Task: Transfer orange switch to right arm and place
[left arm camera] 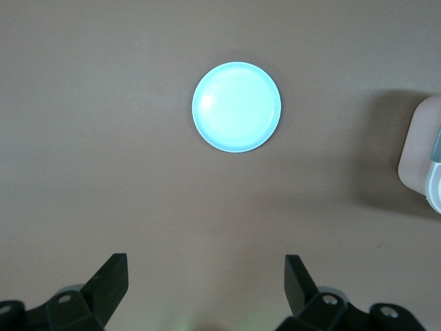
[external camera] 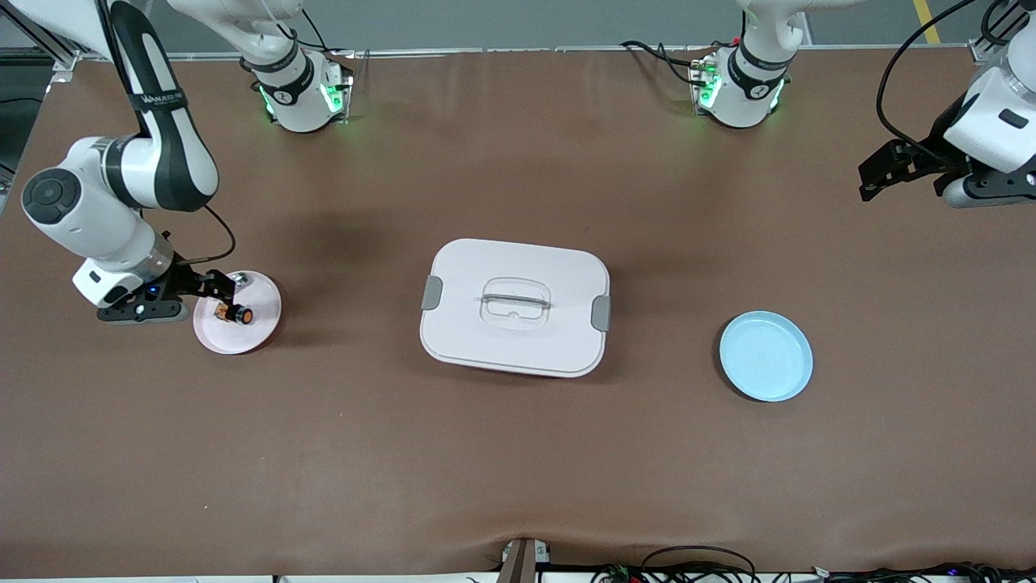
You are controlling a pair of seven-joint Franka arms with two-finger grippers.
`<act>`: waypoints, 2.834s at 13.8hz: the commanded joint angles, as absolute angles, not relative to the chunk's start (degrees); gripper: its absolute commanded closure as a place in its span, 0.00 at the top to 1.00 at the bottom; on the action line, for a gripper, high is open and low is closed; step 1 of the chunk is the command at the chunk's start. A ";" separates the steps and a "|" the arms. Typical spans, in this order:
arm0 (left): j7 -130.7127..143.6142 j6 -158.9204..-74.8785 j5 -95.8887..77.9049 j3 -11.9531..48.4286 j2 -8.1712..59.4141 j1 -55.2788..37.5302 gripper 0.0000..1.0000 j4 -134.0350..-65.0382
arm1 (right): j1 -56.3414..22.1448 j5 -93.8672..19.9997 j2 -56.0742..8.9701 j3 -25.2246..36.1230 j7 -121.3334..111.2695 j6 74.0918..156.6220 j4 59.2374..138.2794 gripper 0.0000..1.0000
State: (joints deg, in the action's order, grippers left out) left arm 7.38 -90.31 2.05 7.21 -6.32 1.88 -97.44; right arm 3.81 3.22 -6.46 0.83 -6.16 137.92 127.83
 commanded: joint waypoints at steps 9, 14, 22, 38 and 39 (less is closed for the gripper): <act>6.24 -89.74 2.72 7.56 -6.06 2.11 1.00 -96.50 | 1.05 1.93 1.23 0.79 -4.75 102.85 106.64 1.00; 6.24 -89.74 2.72 7.56 -6.06 2.11 1.00 -96.50 | 0.88 -0.53 0.70 0.88 -0.80 100.90 99.76 1.00; 6.24 -89.74 2.37 7.56 -6.24 2.11 1.00 -96.50 | 1.32 -0.53 0.70 1.23 -0.44 96.51 93.70 1.00; 6.06 -88.95 2.11 7.65 -6.42 2.11 1.00 -96.15 | 1.05 -0.44 8.79 1.23 0.53 89.56 95.28 1.00; 6.06 -88.95 2.11 7.65 -6.42 2.11 1.00 -96.15 | 1.05 -0.44 8.44 1.23 0.70 89.47 94.23 1.00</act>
State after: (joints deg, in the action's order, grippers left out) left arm 7.38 -90.01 2.05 7.38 -6.33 1.80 -97.11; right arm 1.11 0.41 8.45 1.24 0.53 90.25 95.70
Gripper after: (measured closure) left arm 0.000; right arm 0.000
